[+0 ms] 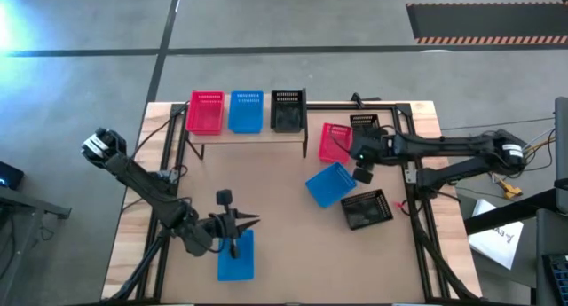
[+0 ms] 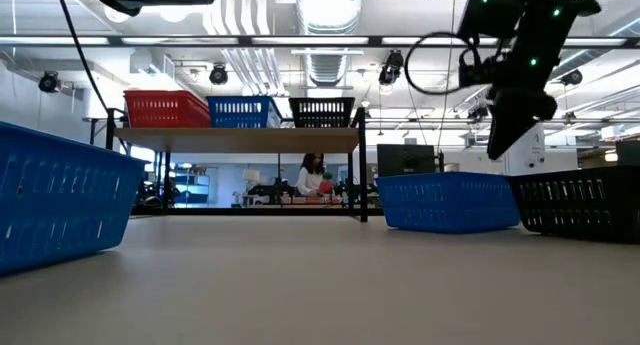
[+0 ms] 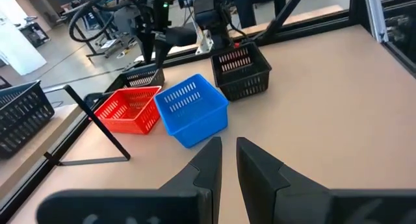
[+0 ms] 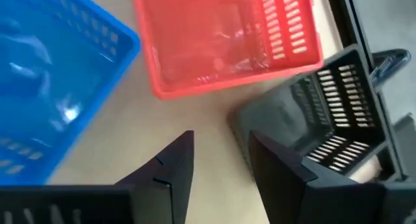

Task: Stack baskets on shelf by color
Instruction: Stack the top right black bin on top of the black bin on the shelf

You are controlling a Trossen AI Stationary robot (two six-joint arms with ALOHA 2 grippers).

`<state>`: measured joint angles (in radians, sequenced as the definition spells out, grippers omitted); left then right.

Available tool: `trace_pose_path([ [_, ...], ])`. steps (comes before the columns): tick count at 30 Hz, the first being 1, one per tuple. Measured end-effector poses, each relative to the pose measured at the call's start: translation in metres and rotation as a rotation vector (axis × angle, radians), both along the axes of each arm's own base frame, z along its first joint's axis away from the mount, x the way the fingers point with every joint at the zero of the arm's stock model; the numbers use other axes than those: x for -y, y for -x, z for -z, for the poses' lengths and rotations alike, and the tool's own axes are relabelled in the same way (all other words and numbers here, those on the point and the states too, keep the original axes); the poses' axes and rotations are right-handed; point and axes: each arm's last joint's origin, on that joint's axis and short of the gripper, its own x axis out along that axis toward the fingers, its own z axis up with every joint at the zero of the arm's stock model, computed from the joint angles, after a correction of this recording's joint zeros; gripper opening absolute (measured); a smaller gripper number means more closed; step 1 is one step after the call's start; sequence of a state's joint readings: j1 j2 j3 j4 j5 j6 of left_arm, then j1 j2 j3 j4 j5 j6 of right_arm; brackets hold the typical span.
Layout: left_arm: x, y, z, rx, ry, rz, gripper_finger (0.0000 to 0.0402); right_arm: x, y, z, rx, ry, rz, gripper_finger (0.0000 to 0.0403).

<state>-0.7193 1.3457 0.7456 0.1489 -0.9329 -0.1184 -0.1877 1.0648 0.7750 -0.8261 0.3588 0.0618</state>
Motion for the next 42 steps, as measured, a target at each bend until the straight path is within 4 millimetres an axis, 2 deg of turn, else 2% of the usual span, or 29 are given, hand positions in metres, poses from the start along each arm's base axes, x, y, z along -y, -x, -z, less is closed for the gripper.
trace_pose_path([
  [18, 0.001, 0.001, 0.006, -0.027, 0.012, 0.043, 0.0031, 0.044, 0.0, 0.047, -0.266, -0.032, 0.028, 0.0071],
  [23, 0.002, 0.001, 0.007, -0.035, 0.019, 0.064, 0.0031, 0.049, -0.003, 0.057, -0.31, -0.04, -0.002, 0.0052],
  [27, 0.002, 0.001, 0.007, -0.034, 0.02, 0.065, 0.0031, 0.048, -0.004, 0.057, -0.295, -0.063, -0.033, 0.0022],
  [34, 0.003, 0.001, 0.007, -0.036, 0.021, 0.072, 0.0031, 0.035, 0.0, 0.036, -0.205, -0.096, -0.004, 0.0009],
  [38, 0.003, 0.001, 0.007, -0.037, 0.021, 0.073, 0.0031, 0.02, 0.001, 0.008, -0.122, -0.054, 0.056, 0.0009],
  [42, 0.003, 0.001, 0.007, -0.036, 0.019, 0.073, 0.0031, 0.004, -0.007, -0.029, 0.024, 0.068, 0.064, 0.0009],
])
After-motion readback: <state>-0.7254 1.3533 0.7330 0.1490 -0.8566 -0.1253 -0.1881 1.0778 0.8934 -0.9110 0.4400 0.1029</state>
